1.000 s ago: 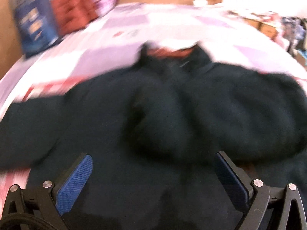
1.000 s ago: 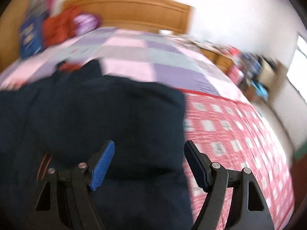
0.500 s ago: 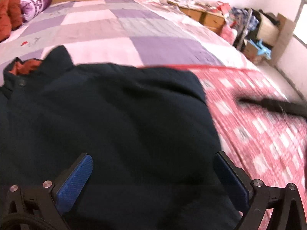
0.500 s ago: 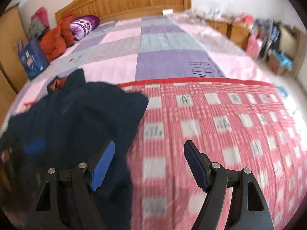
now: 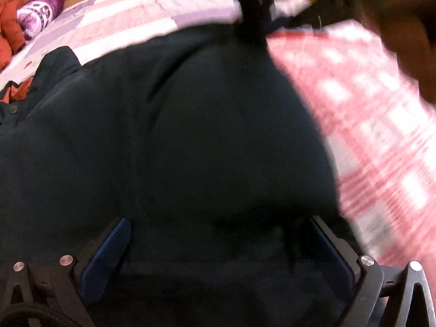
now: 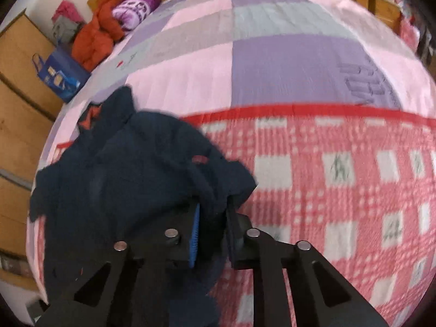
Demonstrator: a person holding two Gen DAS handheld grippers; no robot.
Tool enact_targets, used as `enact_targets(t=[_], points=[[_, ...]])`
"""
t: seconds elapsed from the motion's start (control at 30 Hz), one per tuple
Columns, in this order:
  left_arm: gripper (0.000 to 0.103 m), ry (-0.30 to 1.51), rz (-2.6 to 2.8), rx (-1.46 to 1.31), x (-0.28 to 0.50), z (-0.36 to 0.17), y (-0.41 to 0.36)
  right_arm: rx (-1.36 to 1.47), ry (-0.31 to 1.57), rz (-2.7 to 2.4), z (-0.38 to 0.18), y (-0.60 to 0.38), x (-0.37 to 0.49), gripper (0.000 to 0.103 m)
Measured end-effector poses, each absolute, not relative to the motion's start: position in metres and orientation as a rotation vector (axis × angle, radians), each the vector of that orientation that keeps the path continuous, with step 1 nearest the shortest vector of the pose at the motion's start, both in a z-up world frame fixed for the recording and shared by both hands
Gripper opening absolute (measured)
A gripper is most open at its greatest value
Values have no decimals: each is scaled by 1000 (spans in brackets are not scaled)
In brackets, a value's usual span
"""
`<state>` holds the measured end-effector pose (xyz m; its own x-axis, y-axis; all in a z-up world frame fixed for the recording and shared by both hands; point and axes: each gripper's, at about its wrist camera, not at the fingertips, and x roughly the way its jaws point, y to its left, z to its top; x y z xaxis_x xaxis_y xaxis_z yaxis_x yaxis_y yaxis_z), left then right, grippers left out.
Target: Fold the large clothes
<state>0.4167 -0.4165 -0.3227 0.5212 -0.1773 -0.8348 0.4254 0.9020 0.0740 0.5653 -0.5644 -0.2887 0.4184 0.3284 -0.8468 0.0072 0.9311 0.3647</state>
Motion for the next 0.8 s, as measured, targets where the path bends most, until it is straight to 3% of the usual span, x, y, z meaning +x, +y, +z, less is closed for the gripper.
enact_targets(t=[0.13, 0.23, 0.33, 0.47, 0.63, 0.8], points=[[103, 967, -400, 213, 418, -318, -406, 347, 1130, 234, -290, -564, 573, 15], [103, 963, -461, 165, 413, -308, -398, 346, 1130, 205, -292, -572, 569, 21], [103, 942, -525, 122, 403, -287, -384, 330, 991, 103, -266, -587, 544, 26], [103, 863, -554, 97, 397, -251, -367, 330, 885, 0, -245, -602, 491, 27], [103, 788, -518, 118, 432, -221, -363, 358, 958, -2, -270, -584, 434, 27], [103, 881, -546, 194, 497, -225, -390, 584, 978, 11, -302, -556, 396, 33]])
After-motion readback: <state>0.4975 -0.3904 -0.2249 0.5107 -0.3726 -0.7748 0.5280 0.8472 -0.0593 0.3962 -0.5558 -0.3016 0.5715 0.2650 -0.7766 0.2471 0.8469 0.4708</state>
